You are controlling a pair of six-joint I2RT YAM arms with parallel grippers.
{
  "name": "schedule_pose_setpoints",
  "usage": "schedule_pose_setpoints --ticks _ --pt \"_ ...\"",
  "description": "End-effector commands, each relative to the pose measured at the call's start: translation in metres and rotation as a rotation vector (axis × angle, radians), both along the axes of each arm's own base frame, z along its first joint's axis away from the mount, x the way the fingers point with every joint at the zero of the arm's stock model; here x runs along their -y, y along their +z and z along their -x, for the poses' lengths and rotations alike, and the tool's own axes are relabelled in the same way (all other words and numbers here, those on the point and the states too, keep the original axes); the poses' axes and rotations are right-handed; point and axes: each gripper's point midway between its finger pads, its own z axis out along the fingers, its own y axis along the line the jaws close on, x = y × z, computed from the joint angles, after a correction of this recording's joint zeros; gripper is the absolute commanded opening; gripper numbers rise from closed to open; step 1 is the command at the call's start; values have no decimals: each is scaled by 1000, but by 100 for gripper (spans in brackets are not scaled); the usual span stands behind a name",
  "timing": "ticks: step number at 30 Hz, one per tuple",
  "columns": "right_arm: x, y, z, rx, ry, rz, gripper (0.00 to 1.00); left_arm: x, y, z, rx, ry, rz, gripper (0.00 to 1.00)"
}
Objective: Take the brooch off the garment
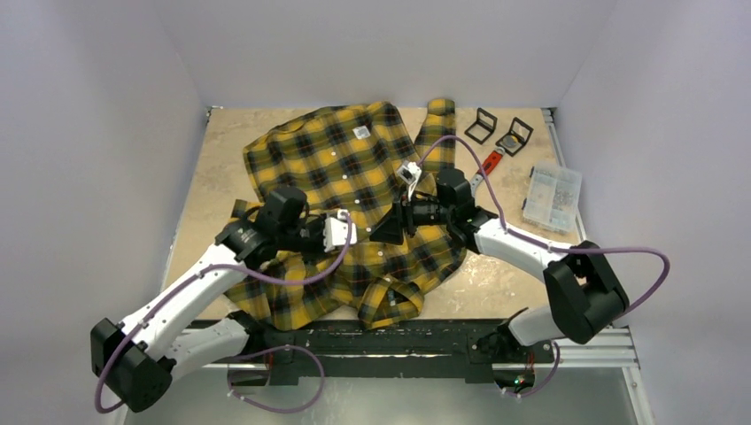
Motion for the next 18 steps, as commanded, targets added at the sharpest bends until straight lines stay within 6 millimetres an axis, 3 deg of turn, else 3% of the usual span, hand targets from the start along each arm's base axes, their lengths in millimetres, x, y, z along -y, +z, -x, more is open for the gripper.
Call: schedule_pose_setpoints --ticks 1,11,18 --pt "4 4 -1 126 5 -2 65 7 22 11 -251 -1 91 0" --pt "-10 21 13 234 88 -56 62 16 41 4 -437 -5 182 0" --pt "-32 35 39 318 195 -99 55 20 49 4 -511 -15 217 0"
